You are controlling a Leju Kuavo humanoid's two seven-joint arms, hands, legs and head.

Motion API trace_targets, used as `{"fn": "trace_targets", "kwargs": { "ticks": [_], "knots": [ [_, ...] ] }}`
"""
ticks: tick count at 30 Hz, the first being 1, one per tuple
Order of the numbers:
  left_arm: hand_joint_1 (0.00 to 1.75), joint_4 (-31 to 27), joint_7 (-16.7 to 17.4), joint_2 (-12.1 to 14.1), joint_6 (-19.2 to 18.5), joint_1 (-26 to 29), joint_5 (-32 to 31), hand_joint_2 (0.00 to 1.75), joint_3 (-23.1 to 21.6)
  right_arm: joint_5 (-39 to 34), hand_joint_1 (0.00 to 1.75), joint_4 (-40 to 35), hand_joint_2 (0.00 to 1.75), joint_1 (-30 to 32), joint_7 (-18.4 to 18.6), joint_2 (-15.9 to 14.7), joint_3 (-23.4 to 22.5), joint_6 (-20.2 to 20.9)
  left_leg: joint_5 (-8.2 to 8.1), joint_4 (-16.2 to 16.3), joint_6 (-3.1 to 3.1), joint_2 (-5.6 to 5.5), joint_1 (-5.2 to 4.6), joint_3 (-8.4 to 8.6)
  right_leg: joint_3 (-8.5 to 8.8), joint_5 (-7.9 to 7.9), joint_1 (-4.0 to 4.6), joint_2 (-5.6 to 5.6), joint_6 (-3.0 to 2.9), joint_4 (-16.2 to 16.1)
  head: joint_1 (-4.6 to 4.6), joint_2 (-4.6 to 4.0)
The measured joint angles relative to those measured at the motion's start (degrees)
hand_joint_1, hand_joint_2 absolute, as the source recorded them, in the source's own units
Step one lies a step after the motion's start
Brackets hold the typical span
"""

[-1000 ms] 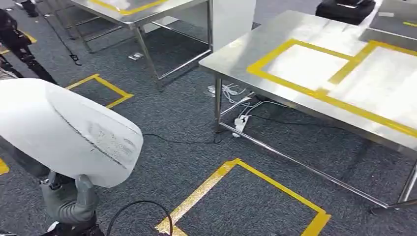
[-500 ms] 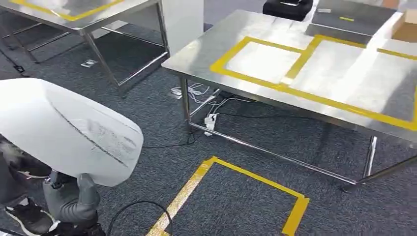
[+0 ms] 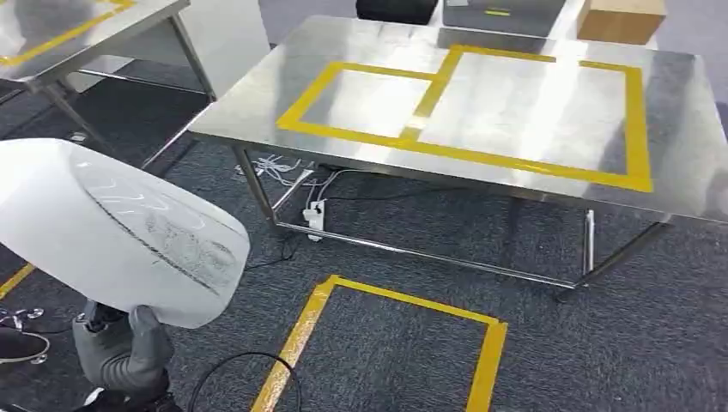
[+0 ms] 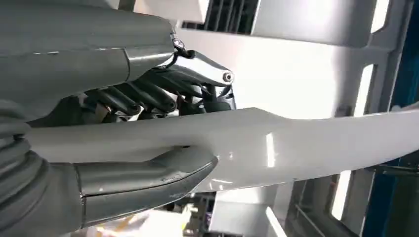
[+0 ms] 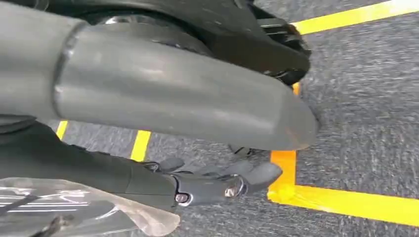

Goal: Take the parts from the cabinet and place them on the table.

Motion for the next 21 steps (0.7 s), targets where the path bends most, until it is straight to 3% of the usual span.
{"fn": "trace_targets", "kwargs": {
  "ticks": [1, 2, 3, 4, 5, 6, 7, 9, 11, 12, 13, 14, 16, 17, 18, 19, 21],
  "knots": [
    [1.75, 0.0, 0.0, 0.0, 0.0, 0.1, 0.0, 1.75, 0.1, 0.0, 0.00, 0.0, 0.00, 0.0, 0.0, 0.0, -0.2, 0.0, -0.99, 3.7, 0.00, -0.05, -0.05, -1.91, 0.05, 0.00, 0.07, 0.88, -0.02, 0.0, -0.02, 0.00],
    [1.75, 0.0, 0.0, 0.1, 0.0, 0.1, 0.0, 1.75, 0.1, 0.0, 0.00, 0.0, 0.00, 0.0, 0.0, 0.0, -0.2, 0.0, -0.31, 4.5, 0.06, -0.07, -0.05, -2.58, 0.19, 0.00, 0.09, 1.75, -0.02, 0.0, 0.07, 0.00],
    [1.75, 0.0, 0.0, 0.1, 0.0, 0.1, 0.0, 1.75, 0.1, 0.0, 0.00, 0.0, 0.00, 0.1, 0.0, 0.0, -0.2, 0.0, 1.66, 2.8, 0.22, -0.12, -0.05, -2.06, 0.34, -0.05, 0.09, 2.63, -0.01, 0.1, 0.00, 0.02],
    [1.75, 0.0, 0.0, 0.1, 0.0, 0.1, 0.0, 1.75, 0.1, 0.0, 0.00, 0.0, 0.00, 0.1, 0.0, -0.1, -0.3, 0.0, 4.50, -1.0, 0.44, -0.32, -0.05, -0.64, 0.53, -0.09, 0.09, 3.53, 0.03, 0.1, 0.02, 0.00],
    [1.75, 0.0, 0.0, 0.1, 0.0, 0.1, 0.0, 1.75, 0.2, 0.0, 0.00, 0.0, 0.00, 0.1, 0.0, -0.1, -0.4, 0.0, 7.75, -6.4, 0.70, -1.22, -0.03, 1.50, 0.74, -0.17, 0.08, 4.46, 0.13, 0.2, 0.00, 0.00],
    [1.75, 0.0, 0.0, 0.1, 0.0, 0.1, 0.0, 1.75, 0.2, 0.0, 0.00, 0.0, 0.00, 0.1, 0.0, -0.1, -0.5, 0.0, 9.96, -11.3, 0.98, -4.06, 0.11, 3.18, 0.65, -0.29, -0.02, 5.15, 0.33, 0.3, 0.00, 0.00],
    [1.75, 0.0, 0.0, 0.1, 0.0, 0.1, 0.0, 1.75, 0.2, 0.0, 0.00, 0.0, 0.00, 0.0, 0.0, -0.1, -0.5, 0.0, 9.24, -12.3, 1.17, -7.19, 0.42, 3.35, 0.22, -0.38, 0.25, 5.78, 0.65, 0.6, 0.11, 0.00],
    [1.75, 0.0, 0.1, 0.1, 0.0, 0.2, 0.0, 1.75, 0.3, 0.3, 0.00, -0.1, 0.00, -0.1, 0.1, -0.1, -0.5, 0.0, 8.98, -12.9, 1.13, -6.30, 0.10, 3.48, -0.64, -0.14, -0.45, 7.19, 1.44, 0.6, 0.13, 0.00],
    [1.75, 0.0, 0.1, 0.0, 0.0, 0.0, 0.0, 1.75, 0.3, 0.6, 0.00, -0.1, 0.00, 0.2, 0.3, -0.1, -0.6, 0.0, 9.19, -13.4, 1.65, -4.98, 0.12, 3.79, -1.42, 0.10, -0.62, 8.57, 2.36, 0.3, 0.09, 0.00],
    [1.75, 0.0, 0.1, -0.1, 0.0, -0.1, 0.0, 1.75, 0.3, 0.6, 0.00, -0.1, 0.00, 0.3, 0.3, -0.2, -0.6, 0.0, 9.48, -14.0, 2.03, -3.61, 0.45, 4.12, -1.44, -0.32, -0.51, 7.36, 2.50, 0.9, 0.04, 0.00],
    [1.75, 0.0, 0.1, -0.2, 0.0, -0.1, 0.0, 1.75, 0.3, 0.7, 0.00, -0.1, 0.00, 0.2, 0.3, -0.2, -0.6, 0.0, 9.46, -14.2, 2.23, -2.96, 0.40, 4.24, -2.51, -1.73, -0.06, 3.46, 2.79, 2.8, 0.61, 0.00],
    [1.75, 0.0, 0.1, -0.2, 0.0, -0.1, 0.0, 1.75, 0.3, 0.7, 0.00, -0.1, 0.00, 0.1, 0.3, -0.2, -0.6, 0.0, 9.39, -14.1, 2.40, -2.01, 0.31, 4.21, -4.55, -3.80, -0.10, 1.54, 2.91, 6.6, 0.79, 0.00],
    [1.75, 0.0, 0.1, -0.2, 0.0, 0.1, 0.0, 1.75, 0.6, 0.7, 0.00, -0.1, 0.00, 0.0, 0.4, -0.3, -0.7, 0.0, 9.21, -14.1, 2.64, 0.09, 0.13, 4.21, -9.13, -7.46, -0.12, -0.18, 3.13, 15.6, 0.70, 0.00],
    [1.75, 0.0, 0.1, -0.2, 0.0, 0.1, 0.0, 1.75, 0.6, 0.8, 0.00, -0.1, 0.00, 0.0, 0.4, -0.3, -0.7, 0.0, 9.15, -14.1, 2.63, 0.97, 0.12, 4.23, -10.26, -7.65, -0.14, -0.40, 3.19, 17.7, 0.79, 0.00],
    [1.75, 0.0, 0.1, -0.2, 0.0, 0.1, 0.0, 1.75, 0.6, 1.1, 0.00, -0.1, 0.00, 0.1, 0.4, -0.3, -0.7, 0.0, 9.07, -14.1, 2.59, 1.76, 0.13, 4.33, -9.91, -6.42, -0.19, -0.58, 3.25, 17.1, 0.76, 0.00],
    [1.75, 0.0, 0.1, -0.2, 0.0, 0.1, -0.1, 1.75, 0.6, 2.2, 0.00, -0.1, 0.00, 0.1, 0.6, -0.4, -0.7, -0.3, 8.94, -14.1, 2.46, 2.32, 0.15, 4.48, -8.05, -4.07, -0.29, -0.90, 3.27, 13.6, 0.79, 0.00],
    [1.75, 0.0, 0.1, -0.3, 0.1, 0.1, -0.4, 1.75, 0.7, 5.0, 0.00, -0.1, 0.00, 0.2, 0.7, -0.6, -0.2, -1.2, 8.60, -14.1, 1.96, 2.80, 0.19, 4.96, -2.22, 0.44, -0.47, -1.73, 3.16, 3.2, 0.77, 0.00]
  ]
}}
